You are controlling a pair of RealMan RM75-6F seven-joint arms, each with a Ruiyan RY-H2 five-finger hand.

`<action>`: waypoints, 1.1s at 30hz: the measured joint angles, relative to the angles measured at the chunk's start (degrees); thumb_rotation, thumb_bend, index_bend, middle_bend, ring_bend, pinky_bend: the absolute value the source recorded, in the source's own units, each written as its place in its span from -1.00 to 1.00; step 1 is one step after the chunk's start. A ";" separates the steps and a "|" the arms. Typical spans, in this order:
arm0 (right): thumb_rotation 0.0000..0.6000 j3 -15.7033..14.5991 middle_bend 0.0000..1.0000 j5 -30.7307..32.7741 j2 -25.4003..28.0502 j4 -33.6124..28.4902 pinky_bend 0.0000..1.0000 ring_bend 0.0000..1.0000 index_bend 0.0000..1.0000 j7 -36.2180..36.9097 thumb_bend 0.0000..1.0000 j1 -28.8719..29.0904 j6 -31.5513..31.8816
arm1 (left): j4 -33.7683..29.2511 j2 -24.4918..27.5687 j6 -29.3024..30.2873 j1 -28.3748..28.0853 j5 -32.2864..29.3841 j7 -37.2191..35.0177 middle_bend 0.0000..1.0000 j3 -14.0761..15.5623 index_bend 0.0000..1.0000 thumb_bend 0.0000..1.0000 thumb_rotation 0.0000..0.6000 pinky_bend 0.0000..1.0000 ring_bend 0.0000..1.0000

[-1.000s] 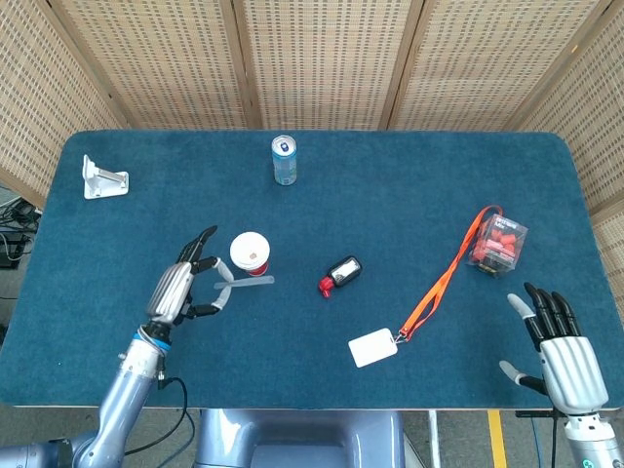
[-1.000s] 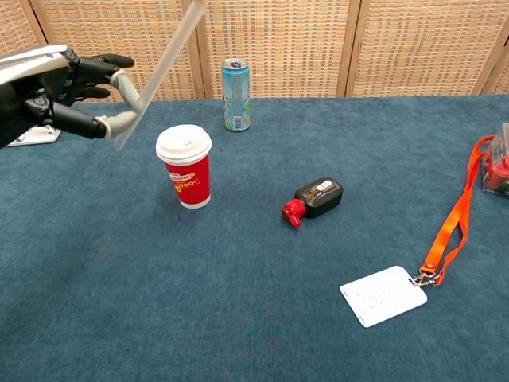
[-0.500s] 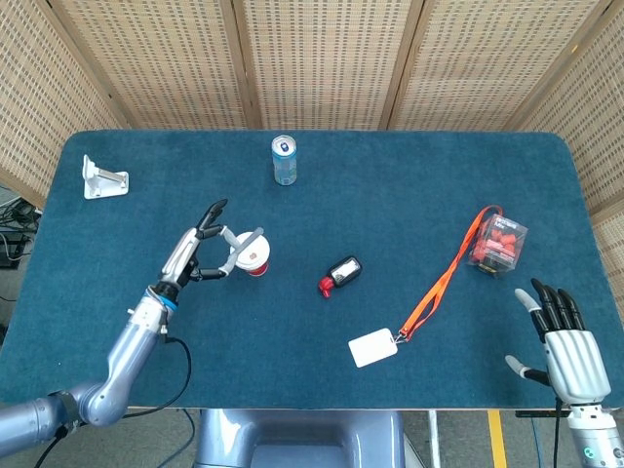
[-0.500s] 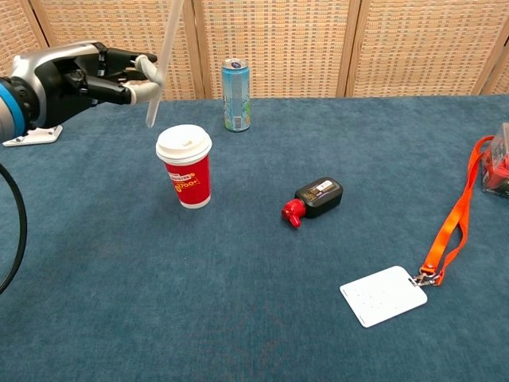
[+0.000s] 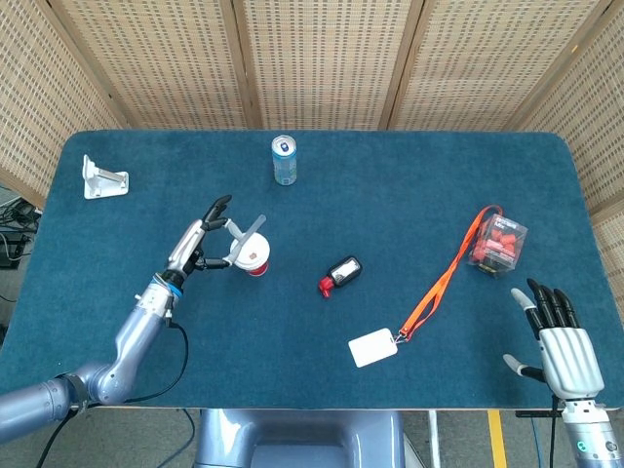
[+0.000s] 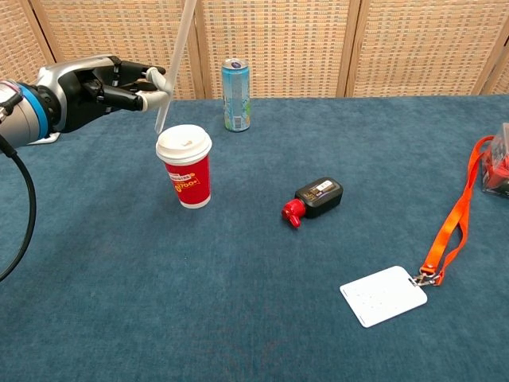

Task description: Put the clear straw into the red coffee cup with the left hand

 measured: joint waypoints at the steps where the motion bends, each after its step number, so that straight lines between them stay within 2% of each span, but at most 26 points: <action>1: 1.00 0.01 -1.00 0.07 -0.06 0.07 -1.00 -1.00 -0.69 -0.06 -0.88 0.03 -0.09 | 0.45 -0.16 -0.12 -0.13 0.30 -0.64 -1.00 -0.05 0.21 -0.09 1.00 -1.00 -1.00; 19: 1.00 0.01 -1.00 1.13 -1.09 1.27 -1.00 -1.00 -0.69 -1.06 -0.88 0.50 -1.37 | 8.91 -5.29 -0.90 -2.99 7.09 -8.77 -1.00 1.45 0.24 -0.09 1.00 -1.00 -1.00; 33: 1.00 -0.11 -1.00 1.09 -1.32 1.53 -1.00 -1.00 -0.69 -1.32 -0.88 0.54 -1.27 | 10.47 -6.40 -0.16 -3.38 7.35 -10.88 -1.00 2.51 0.28 -0.09 1.00 -1.00 -1.00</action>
